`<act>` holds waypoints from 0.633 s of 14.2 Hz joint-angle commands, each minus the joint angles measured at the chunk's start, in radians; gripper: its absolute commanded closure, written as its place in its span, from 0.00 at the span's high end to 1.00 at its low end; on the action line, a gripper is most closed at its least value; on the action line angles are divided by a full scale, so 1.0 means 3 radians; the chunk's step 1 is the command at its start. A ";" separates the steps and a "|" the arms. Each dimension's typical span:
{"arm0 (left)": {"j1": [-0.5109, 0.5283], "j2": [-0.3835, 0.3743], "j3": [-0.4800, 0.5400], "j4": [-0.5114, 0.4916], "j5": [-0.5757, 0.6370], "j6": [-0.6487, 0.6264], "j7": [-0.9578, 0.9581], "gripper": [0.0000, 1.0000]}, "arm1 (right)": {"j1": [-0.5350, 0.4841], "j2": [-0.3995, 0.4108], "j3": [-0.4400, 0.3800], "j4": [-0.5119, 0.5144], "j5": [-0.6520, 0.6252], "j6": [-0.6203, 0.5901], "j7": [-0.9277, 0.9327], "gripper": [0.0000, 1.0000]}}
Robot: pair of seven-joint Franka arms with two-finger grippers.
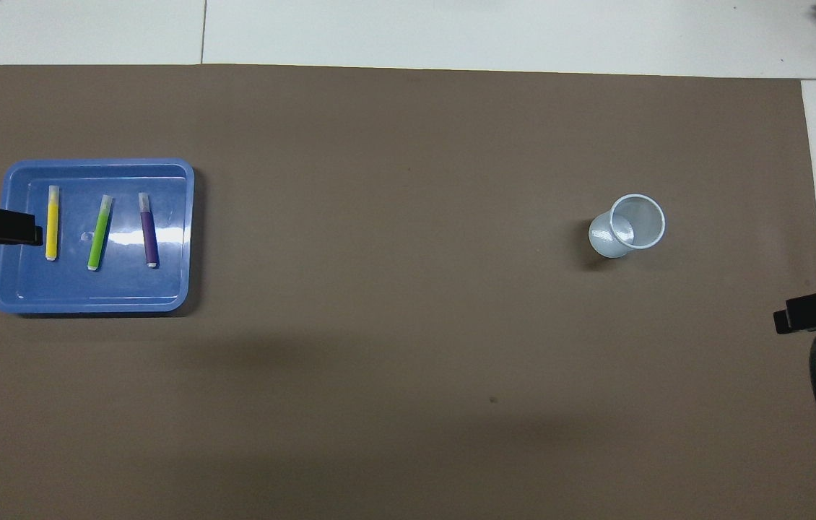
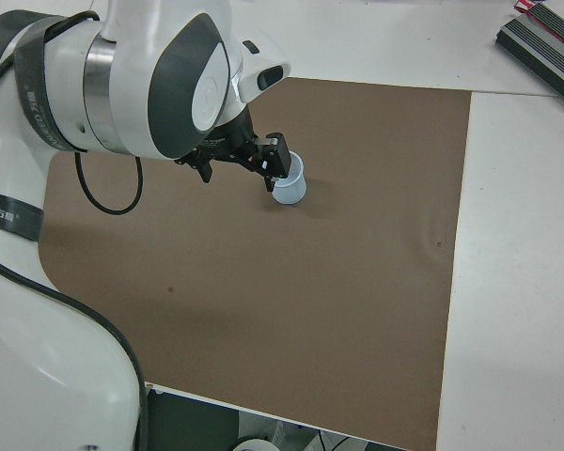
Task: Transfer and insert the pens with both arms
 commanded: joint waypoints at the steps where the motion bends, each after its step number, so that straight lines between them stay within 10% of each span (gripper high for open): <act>1: 0.0033 -0.0063 0.0013 -0.0017 0.0053 -0.0002 0.0024 1.00 | -0.0016 -0.0079 0.0010 -0.0085 -0.0021 0.0004 -0.0072 1.00; 9: 0.0064 -0.0094 0.0013 -0.0098 0.0043 0.0085 -0.0001 0.98 | -0.0011 -0.0145 0.0016 -0.0228 -0.0011 0.0137 -0.0042 1.00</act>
